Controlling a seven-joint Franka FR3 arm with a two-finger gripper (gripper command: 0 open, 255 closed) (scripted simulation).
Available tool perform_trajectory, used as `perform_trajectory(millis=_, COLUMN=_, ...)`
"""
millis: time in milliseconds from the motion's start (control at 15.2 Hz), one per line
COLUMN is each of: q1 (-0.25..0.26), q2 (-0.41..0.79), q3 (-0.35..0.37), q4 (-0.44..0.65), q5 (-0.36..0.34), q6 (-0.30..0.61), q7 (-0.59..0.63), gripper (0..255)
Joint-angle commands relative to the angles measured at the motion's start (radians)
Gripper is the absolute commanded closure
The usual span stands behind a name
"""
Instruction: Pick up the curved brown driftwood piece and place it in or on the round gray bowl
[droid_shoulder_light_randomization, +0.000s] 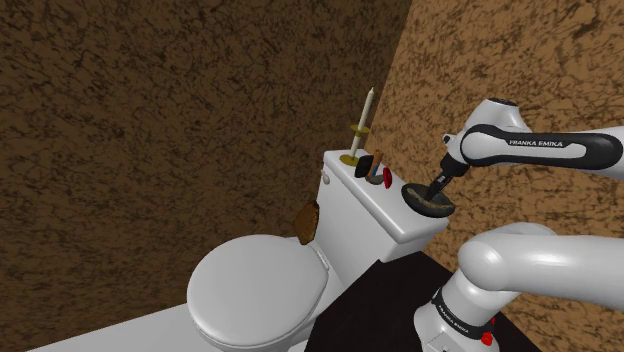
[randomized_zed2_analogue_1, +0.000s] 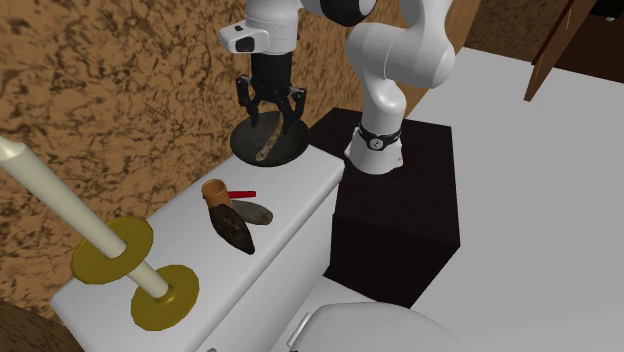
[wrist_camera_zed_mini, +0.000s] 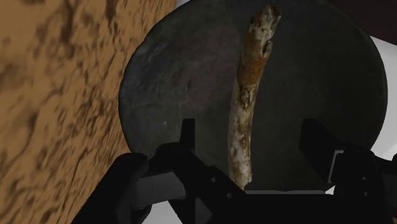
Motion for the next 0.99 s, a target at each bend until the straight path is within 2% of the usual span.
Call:
perform_trajectory(millis=0, q1=0.0, q2=0.0, q3=0.0, q4=0.0, q5=0.0, q6=0.0, q7=0.0, gripper=0)
perform_trajectory(millis=198, q1=0.0, q2=0.0, q3=0.0, q4=0.0, q5=0.0, q6=0.0, q7=0.0, gripper=0)
perform_trajectory(millis=462, q1=0.01, q2=-0.077, q3=0.055, q4=0.087, q5=0.05, q6=-0.162, q7=-0.008, gripper=0)
perform_trajectory(millis=924, q1=0.01, q2=-0.077, q3=0.055, q4=0.087, q5=0.05, q6=-0.162, q7=-0.008, gripper=0)
